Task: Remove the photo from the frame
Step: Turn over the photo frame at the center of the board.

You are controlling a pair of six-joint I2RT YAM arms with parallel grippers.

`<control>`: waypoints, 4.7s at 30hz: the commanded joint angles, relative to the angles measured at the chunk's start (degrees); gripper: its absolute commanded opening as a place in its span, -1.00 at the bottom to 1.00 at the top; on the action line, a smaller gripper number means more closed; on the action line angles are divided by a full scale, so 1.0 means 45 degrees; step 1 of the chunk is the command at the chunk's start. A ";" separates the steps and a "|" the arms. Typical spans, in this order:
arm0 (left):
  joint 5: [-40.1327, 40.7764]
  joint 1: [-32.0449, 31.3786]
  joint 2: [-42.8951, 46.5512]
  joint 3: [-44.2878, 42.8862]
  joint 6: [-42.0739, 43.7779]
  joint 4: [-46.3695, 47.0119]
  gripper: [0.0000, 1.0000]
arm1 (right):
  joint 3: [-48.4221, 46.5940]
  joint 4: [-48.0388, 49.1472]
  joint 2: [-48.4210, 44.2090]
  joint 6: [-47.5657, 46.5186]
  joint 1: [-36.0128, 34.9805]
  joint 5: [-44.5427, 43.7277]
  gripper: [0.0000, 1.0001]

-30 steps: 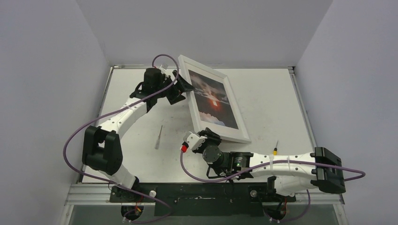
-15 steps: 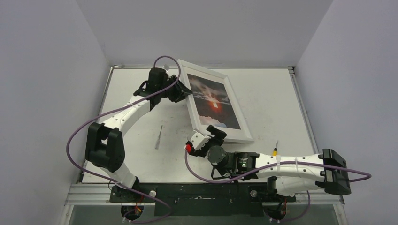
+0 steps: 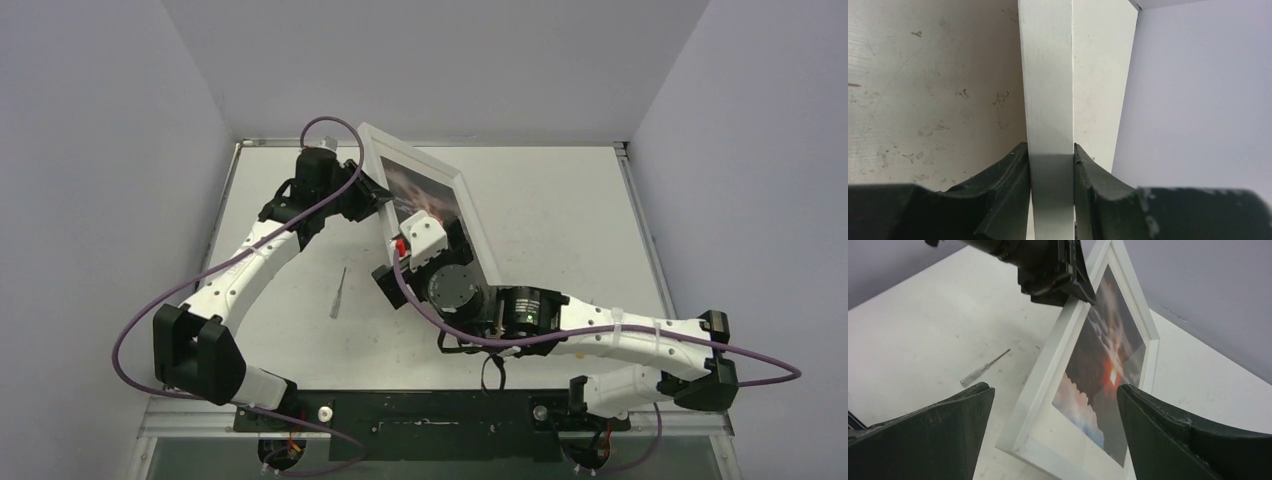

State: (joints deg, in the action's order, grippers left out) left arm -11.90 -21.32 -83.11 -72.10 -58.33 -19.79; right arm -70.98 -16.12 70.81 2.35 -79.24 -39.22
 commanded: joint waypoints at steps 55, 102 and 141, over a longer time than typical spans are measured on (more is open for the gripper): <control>-0.3417 0.5886 0.5039 0.2155 0.0662 -0.0006 0.94 | -0.8101 -0.6782 0.5750 0.2374 0.1113 -0.1991 -0.89; -0.3073 0.4627 0.5049 0.4513 0.3157 0.0265 0.95 | 0.2530 -0.0238 -0.0251 0.7319 1.5573 1.6263 -0.89; -0.3041 0.2838 0.5149 0.6270 0.2843 0.0706 1.00 | 1.1356 1.4206 0.3170 1.2376 1.6952 1.8989 -0.52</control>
State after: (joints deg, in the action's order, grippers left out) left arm -24.36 -9.28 -60.55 -43.24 -47.09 -17.58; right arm -21.19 33.41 81.47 56.75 -3.97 43.57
